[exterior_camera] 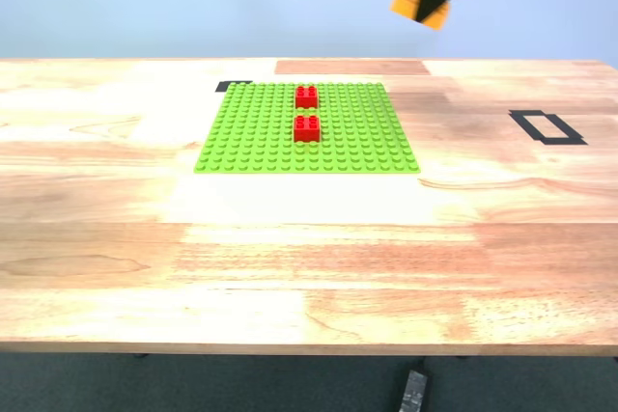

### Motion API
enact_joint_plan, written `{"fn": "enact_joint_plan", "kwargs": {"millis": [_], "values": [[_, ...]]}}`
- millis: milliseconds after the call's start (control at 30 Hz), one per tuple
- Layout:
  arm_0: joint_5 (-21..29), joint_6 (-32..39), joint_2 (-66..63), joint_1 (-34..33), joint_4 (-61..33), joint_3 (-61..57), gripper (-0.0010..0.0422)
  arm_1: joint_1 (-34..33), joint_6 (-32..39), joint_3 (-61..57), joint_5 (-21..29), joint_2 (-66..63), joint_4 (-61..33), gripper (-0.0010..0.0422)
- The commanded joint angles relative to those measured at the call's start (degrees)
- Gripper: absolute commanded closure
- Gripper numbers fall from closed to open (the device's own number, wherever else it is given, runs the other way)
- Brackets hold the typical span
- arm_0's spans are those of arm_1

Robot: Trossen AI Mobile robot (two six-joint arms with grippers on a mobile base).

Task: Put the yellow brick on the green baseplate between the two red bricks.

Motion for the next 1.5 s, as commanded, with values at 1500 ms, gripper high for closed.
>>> {"fn": "enact_joint_plan", "kwargs": {"millis": [1500], "values": [[0.04,0.00,-0.44,0.00,-0.98,-0.07,0.0413,13.60,-7.32,18.60,-0.76,28.35,-2.19,0.0413]]}}
